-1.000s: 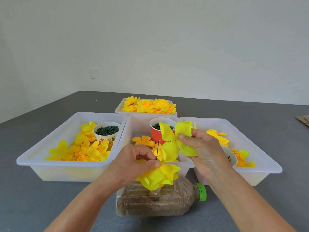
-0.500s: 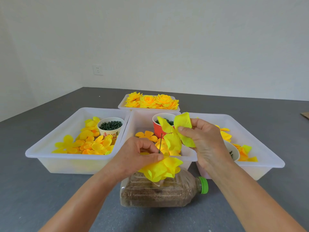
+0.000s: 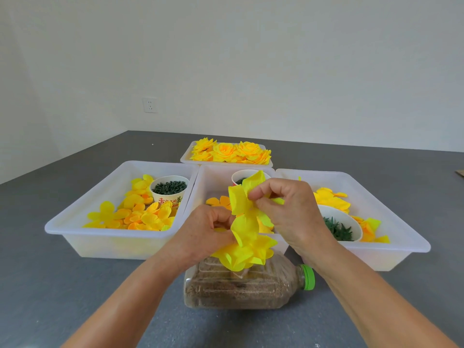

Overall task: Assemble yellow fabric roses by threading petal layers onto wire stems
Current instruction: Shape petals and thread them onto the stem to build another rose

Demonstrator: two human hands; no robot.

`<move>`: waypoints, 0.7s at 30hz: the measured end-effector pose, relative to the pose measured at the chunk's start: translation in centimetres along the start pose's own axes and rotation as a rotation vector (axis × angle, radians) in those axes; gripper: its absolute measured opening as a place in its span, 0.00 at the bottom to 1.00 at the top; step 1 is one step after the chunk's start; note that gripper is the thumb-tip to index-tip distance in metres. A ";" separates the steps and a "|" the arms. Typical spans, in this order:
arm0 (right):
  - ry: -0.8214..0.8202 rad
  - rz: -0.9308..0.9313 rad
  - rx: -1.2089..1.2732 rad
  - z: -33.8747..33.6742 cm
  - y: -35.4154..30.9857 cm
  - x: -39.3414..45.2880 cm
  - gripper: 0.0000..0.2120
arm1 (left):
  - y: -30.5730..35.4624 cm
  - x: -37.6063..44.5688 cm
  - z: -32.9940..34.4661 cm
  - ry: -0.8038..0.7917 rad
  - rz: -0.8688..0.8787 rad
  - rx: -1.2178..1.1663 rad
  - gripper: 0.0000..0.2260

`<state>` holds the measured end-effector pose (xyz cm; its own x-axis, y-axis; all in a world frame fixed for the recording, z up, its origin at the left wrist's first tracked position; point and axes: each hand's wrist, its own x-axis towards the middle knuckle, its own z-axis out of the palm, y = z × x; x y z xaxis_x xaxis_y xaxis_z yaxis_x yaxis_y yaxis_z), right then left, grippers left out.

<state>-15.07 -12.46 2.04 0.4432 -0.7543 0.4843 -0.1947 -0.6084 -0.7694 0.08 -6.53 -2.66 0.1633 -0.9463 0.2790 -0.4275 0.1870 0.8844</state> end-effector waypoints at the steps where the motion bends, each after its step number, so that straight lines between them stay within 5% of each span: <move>1: -0.018 0.014 -0.007 0.0 0.0 0.0 0.17 | -0.1 0.0 0.0 -0.004 0.007 -0.005 0.02; 5: -0.100 0.061 0.006 -0.1 -0.1 -0.1 0.09 | 0.2 -0.1 0.0 -0.014 0.003 -0.046 0.12; 9: -0.077 0.150 0.082 -0.6 -0.6 0.1 0.13 | 0.0 0.0 0.0 -0.009 -0.015 -0.050 0.03; 21: -0.244 0.194 0.123 -0.8 -1.9 1.7 0.12 | 0.3 -0.2 0.0 -0.074 0.034 -0.181 0.07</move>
<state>-14.69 -12.80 4.65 0.6077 -0.7627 0.2212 -0.1956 -0.4137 -0.8892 -0.07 -6.32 -2.47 0.0829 -0.9541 0.2878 -0.2642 0.2574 0.9295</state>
